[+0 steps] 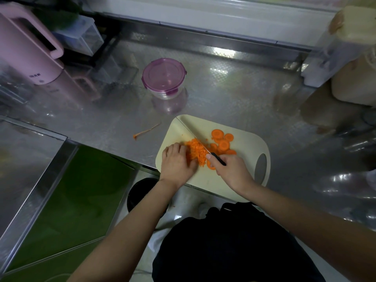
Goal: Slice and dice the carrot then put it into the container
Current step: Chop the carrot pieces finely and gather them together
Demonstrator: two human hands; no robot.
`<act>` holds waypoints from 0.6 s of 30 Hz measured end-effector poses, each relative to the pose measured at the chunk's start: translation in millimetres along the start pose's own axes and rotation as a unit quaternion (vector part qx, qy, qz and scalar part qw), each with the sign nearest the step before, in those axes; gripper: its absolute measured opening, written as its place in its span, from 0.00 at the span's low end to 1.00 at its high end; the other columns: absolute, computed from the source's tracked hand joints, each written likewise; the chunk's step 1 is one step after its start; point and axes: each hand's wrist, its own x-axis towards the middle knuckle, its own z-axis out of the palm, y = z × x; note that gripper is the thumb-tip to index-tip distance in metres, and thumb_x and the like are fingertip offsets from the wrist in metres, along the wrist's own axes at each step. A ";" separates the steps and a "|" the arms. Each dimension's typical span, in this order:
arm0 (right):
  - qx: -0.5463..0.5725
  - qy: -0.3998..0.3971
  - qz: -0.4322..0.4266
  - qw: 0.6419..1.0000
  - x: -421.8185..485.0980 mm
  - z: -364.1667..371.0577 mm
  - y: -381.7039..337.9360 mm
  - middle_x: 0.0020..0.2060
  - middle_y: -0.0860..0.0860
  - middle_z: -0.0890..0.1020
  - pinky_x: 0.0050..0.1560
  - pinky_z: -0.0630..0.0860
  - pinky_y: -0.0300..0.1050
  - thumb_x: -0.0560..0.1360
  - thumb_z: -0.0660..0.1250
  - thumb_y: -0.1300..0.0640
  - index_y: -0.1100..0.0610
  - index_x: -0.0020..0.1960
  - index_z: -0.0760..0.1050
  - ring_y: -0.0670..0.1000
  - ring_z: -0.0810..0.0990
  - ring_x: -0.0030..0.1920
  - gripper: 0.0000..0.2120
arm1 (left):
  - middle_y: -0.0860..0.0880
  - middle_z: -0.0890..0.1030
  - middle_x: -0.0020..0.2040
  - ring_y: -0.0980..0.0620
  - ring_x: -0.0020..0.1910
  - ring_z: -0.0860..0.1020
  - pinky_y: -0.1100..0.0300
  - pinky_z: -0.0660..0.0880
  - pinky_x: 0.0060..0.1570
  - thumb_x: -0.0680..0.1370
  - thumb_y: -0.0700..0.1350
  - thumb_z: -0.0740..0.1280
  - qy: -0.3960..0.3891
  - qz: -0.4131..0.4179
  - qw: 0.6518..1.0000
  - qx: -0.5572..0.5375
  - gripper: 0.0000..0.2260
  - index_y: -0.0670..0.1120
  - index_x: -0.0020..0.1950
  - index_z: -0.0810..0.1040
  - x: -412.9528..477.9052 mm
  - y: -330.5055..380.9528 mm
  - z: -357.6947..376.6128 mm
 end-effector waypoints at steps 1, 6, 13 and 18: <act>0.004 -0.001 -0.002 1.000 -0.1 0.1 -0.2 0.20 0.48 0.68 0.27 0.61 0.40 0.76 0.64 0.43 0.52 0.24 0.67 0.45 0.67 0.22 0.25 | 0.46 0.71 0.58 0.46 0.61 0.67 0.55 0.56 0.63 0.76 0.57 0.63 0.000 -0.009 1.000 -0.006 0.19 0.44 0.59 0.72 -0.9 2.2 1.1; 0.008 -0.001 -0.004 1.000 0.3 0.0 -1.4 0.21 0.47 0.71 0.27 0.63 0.37 0.76 0.63 0.43 0.54 0.26 0.72 0.44 0.69 0.22 0.24 | 0.44 0.70 0.57 0.44 0.60 0.67 0.53 0.58 0.60 0.75 0.54 0.63 -0.004 -0.039 0.999 -0.020 0.17 0.43 0.57 0.73 3.0 12.7 4.9; 0.017 -0.003 -0.005 1.000 -1.8 -0.7 -1.4 0.18 0.45 0.69 0.27 0.64 0.34 0.77 0.63 0.44 0.51 0.25 0.69 0.42 0.69 0.21 0.23 | 0.43 0.71 0.57 0.42 0.59 0.69 0.52 0.57 0.63 0.76 0.49 0.60 -0.008 -0.013 1.000 0.027 0.15 0.42 0.58 0.72 4.7 14.6 2.4; 0.015 -0.024 -0.002 1.000 -2.8 1.0 -0.9 0.22 0.45 0.72 0.32 0.65 0.34 0.78 0.60 0.43 0.52 0.32 0.75 0.41 0.71 0.25 0.20 | 0.47 0.71 0.63 0.46 0.64 0.67 0.53 0.50 0.70 0.75 0.52 0.63 -0.003 -0.016 0.999 -0.031 0.22 0.45 0.66 0.67 -2.7 7.0 0.7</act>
